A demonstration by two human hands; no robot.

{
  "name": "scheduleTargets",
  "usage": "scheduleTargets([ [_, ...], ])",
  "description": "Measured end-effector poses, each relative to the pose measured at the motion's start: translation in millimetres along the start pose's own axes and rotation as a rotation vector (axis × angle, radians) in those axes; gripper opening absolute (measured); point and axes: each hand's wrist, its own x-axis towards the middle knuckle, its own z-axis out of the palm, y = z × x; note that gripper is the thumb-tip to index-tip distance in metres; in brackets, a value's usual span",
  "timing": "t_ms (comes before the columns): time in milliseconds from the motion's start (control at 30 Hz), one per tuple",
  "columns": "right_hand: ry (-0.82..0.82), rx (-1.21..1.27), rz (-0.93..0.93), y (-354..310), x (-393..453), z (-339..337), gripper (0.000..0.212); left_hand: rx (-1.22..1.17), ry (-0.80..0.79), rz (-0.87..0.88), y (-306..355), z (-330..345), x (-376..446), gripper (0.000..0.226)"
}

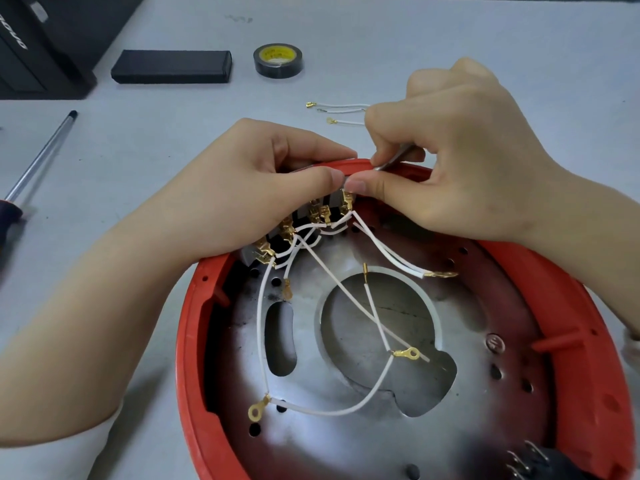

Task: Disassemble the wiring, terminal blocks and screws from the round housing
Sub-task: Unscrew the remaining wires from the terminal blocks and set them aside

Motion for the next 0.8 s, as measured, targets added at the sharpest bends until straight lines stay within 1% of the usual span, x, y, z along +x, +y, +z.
scheduleTargets([
  [367, 0.025, -0.060, 0.017, -3.0, -1.7, -2.7, 0.033, 0.001, -0.010, 0.049, -3.4, -0.3, 0.3, 0.020],
  [467, 0.059, 0.031, 0.045, -5.5, -7.2, -6.8, 0.039, 0.022, -0.006, 0.051, -5.8, -1.4, 2.0, 0.021],
  [533, 0.090, 0.050, 0.058, -7.1, -10.4, -9.8, 0.039, 0.031, -0.010, 0.052, -7.3, -3.6, 2.6, 0.020],
  [600, 0.101, 0.051, 0.143, -6.0, -10.1, -10.5, 0.036, 0.036, -0.034, 0.058, -7.5, -4.4, 2.3, 0.021],
  [700, 0.027, 0.247, 0.354, -5.4, -3.7, -8.4, 0.029, 0.017, -0.067, 0.051, -5.3, -4.8, 1.4, 0.021],
  [733, -0.020, 0.332, 0.409, -4.4, -2.3, -7.8, 0.024, 0.002, -0.072, 0.044, -4.9, -5.0, 1.1, 0.021],
  [800, -0.113, 0.444, 0.442, 1.8, -3.3, -9.8, 0.007, -0.003, -0.075, 0.022, -5.0, -5.5, 1.5, 0.021],
])
